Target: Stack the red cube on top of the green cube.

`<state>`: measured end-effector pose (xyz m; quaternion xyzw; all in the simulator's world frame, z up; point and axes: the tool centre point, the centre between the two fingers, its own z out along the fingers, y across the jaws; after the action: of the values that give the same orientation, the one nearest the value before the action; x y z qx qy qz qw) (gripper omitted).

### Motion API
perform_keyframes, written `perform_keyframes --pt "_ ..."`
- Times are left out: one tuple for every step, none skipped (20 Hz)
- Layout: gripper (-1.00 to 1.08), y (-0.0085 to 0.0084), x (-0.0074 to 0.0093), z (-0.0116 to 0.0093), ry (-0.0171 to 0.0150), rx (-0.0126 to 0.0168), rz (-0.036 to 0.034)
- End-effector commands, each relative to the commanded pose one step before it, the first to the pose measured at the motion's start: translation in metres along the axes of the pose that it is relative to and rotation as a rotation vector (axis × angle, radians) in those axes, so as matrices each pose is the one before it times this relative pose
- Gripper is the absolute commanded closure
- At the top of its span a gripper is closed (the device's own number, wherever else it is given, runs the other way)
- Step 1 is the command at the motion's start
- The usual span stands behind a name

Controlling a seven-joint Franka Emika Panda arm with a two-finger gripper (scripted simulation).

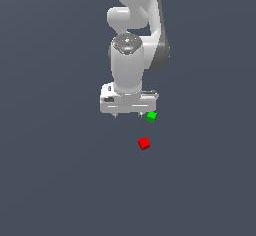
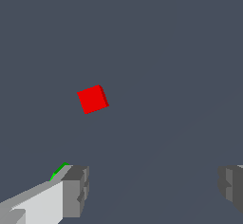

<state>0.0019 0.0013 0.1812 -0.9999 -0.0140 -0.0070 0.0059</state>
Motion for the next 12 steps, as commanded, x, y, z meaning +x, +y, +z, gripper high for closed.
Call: perform_keyframes --pt "-0.92 0.00001 0.0 0.0 0.0 0.0 0.0" --pt "-0.92 -0.00014 0.00012 0.00022 -0.00002 -0.00002 -0.00069" --pt "-0.92 -0.00033 0.00037 0.00066 -0.00009 -0.00001 -0.00195" --pt "-0.92 -0.00063 0.00061 0.00111 -0.00015 -0.00002 -0.00338" --pt "-0.92 -0.00085 0.00086 0.00155 -0.00021 -0.00003 -0.00468" --pt "-0.92 -0.00107 0.0011 0.002 -0.00027 -0.00005 -0.00597" --pt "-0.92 -0.00134 0.00135 0.00244 -0.00033 -0.00006 -0.00737" --pt "-0.92 -0.00156 0.0016 0.00289 -0.00039 -0.00008 -0.00867" --pt "-0.92 -0.00182 0.00184 0.00333 -0.00045 -0.0001 -0.01004" --pt "-0.92 -0.00207 0.00209 0.00378 -0.00051 -0.00012 -0.0114" --pt "-0.92 -0.0023 0.00234 0.00422 -0.00057 -0.00014 -0.01272" --pt "-0.92 -0.00257 0.00259 0.00466 -0.00063 -0.00018 -0.01412"
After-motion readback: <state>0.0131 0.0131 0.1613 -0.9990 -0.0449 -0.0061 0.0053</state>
